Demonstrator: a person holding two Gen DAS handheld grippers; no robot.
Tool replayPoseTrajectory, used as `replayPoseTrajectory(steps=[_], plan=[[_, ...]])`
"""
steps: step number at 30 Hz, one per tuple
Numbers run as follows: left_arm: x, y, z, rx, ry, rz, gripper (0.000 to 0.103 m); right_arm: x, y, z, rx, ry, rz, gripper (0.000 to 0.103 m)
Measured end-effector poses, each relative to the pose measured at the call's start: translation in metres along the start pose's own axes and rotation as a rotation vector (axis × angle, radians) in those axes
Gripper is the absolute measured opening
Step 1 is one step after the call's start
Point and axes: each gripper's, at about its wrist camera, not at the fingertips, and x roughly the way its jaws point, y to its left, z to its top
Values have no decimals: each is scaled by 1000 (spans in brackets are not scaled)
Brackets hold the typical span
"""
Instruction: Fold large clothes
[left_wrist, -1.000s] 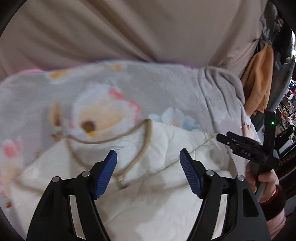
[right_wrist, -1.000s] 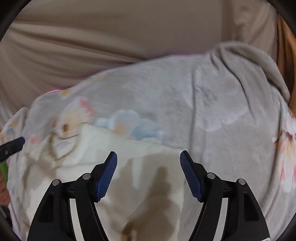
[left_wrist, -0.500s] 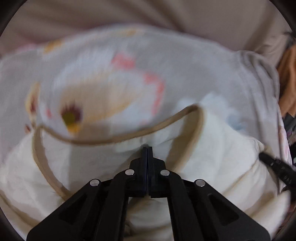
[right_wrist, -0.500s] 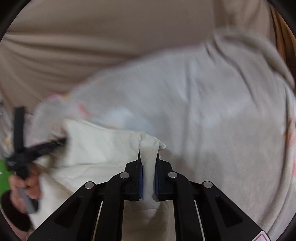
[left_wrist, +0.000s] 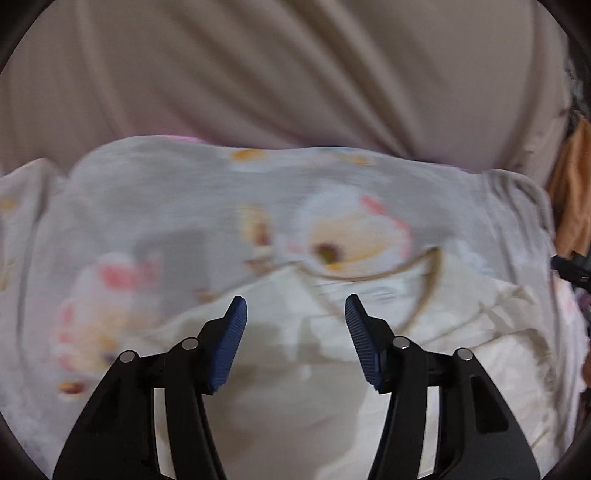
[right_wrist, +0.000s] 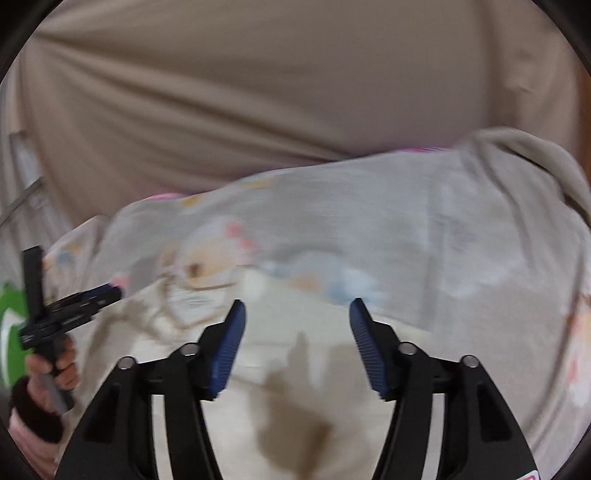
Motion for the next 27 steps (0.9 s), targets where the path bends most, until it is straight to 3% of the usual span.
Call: replayPoseTrajectory(steps=[2,5,11,12,13,14,15,17,18,19,20,21,23,25,27], plan=[[0,36,-5,-71,18,31,54,36,43,11,-62,69,83,67],[18,73,-17,-163,98,16,53,98,95,16,-117,153,132,67],[48,88,-51,-141,174,98,38,210,147,6,-104,296,115,66],[48,87,-53,-131,169,112,35,227,151,1,-90,338,110,60],[47,86,-55,-123,161,123,33,241,154,-4,-82,369,116,33],[47,86,-56,-120,158,127,32,243,159,-6,-90,364,131,15],[46,87,-58,-122,153,125,31,234,167,-5,-118,318,131,5],[45,90,-62,-119,138,118,31,201,180,-2,-204,160,151,4],[45,89,-64,-113,130,123,31,199,177,-2,-197,135,160,3],[47,87,-62,-105,126,131,32,208,170,-4,-173,161,134,3],[48,85,-61,-97,124,138,32,229,162,-8,-150,235,85,3],[49,83,-59,-95,126,145,33,251,152,-15,-105,339,95,3],[51,80,-57,-76,131,164,33,241,141,-6,-35,319,102,2],[40,77,-51,-58,115,172,32,211,137,2,-39,241,91,11],[22,75,-40,-74,74,115,32,176,123,9,-38,141,68,11]])
